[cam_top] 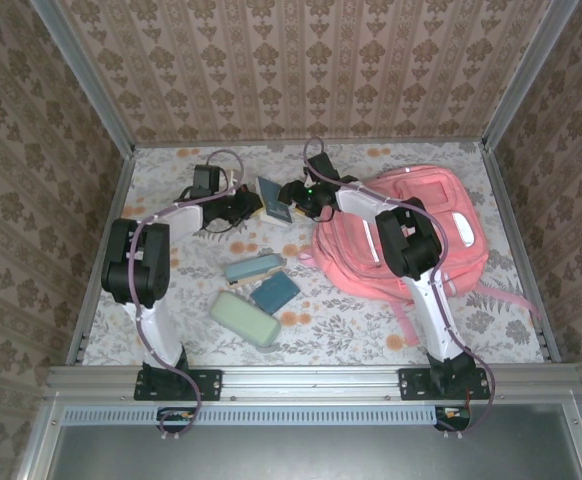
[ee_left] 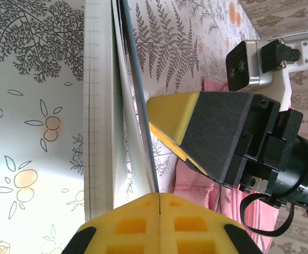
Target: Pack the student bag
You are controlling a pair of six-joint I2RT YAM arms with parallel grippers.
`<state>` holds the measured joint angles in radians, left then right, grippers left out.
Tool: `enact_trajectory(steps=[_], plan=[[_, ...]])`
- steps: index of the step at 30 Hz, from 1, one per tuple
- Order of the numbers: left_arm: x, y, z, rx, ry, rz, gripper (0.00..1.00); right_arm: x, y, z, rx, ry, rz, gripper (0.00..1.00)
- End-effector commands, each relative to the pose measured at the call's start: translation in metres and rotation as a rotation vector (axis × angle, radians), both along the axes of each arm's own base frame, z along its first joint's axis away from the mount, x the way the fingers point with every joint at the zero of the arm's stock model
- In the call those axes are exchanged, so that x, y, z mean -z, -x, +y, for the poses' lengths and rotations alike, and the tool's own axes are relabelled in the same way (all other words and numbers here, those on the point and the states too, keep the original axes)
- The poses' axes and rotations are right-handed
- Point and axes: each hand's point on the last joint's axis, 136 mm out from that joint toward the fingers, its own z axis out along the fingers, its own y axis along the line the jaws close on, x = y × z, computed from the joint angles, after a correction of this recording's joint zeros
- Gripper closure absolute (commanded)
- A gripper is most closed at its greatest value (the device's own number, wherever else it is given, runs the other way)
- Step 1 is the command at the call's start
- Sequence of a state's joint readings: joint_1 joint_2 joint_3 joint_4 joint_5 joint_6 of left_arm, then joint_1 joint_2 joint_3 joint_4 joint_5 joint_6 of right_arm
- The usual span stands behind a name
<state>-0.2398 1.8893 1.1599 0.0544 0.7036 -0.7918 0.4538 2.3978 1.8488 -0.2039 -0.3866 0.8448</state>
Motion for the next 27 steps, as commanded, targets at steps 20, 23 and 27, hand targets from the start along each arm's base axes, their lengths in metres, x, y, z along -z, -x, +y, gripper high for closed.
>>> enact_trajectory(steps=[20, 23, 27], plan=[[-0.004, 0.005, 0.009, -0.001, 0.089, -0.001, 1.0, -0.006, 0.03, 0.024, -0.021, -0.276, 0.139, 0.52], [0.002, 0.007, 0.009, 0.005, 0.089, 0.009, 1.0, -0.012, 0.03, 0.027, -0.024, -0.303, 0.129, 0.57], [0.009, 0.009, 0.009, 0.006, 0.091, 0.019, 1.0, -0.019, 0.03, 0.029, -0.023, -0.341, 0.123, 0.6]])
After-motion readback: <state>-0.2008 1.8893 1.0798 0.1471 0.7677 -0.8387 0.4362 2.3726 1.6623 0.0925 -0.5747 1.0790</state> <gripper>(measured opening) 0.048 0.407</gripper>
